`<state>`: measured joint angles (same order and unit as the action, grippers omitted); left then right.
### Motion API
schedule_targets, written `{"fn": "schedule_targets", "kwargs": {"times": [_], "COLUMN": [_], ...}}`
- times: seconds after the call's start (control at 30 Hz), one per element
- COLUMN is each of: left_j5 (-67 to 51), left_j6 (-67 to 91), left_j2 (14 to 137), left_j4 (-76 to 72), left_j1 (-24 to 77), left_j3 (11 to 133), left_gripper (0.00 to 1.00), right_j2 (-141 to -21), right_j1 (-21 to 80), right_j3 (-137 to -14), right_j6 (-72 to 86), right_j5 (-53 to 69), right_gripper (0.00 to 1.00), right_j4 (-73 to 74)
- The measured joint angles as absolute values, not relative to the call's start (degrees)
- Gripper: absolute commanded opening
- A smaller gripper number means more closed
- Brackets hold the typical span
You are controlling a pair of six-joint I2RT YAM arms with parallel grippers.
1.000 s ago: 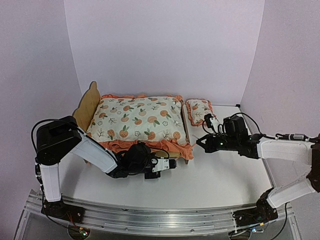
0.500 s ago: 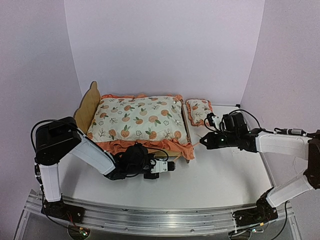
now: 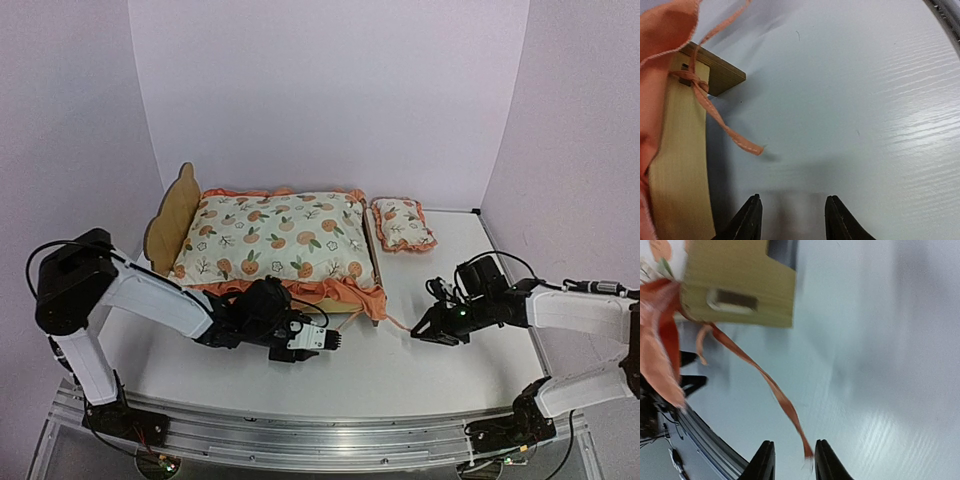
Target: Set up the pet bed
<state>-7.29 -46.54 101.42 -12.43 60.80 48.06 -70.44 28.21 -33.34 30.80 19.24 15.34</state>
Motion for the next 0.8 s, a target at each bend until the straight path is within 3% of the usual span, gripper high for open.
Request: {"fn": "schedule_targets", "kwargs": {"times": [0.17,0.4,0.57,0.8], "left_j5": [-8.63,-7.39,-6.56,-6.07], "left_j6": [-46.60,-42.02,-38.02,-33.91], "left_j2": [88.78,75.39,67.49,55.89], "left_j4": [-0.38,12.69,17.11,19.15], "left_j1": [60.80,60.32,54.24,44.02], "left_j3": [46.84,47.40,47.59,47.21], "left_gripper": [0.54,0.68,0.75,0.76], "right_j2": [-66.90,-69.04,-80.24,-97.58], "right_j1": [28.21,29.79,34.18,41.88], "right_j3": [-34.52,-50.35,-64.59,-80.89], "right_j6": [33.84,32.88,31.71,29.86], "right_j5": [16.31,10.19,4.76,-3.44], "right_gripper": [0.44,0.55,0.57,0.65], "right_j4": [25.73,30.96,31.04,33.13]}}
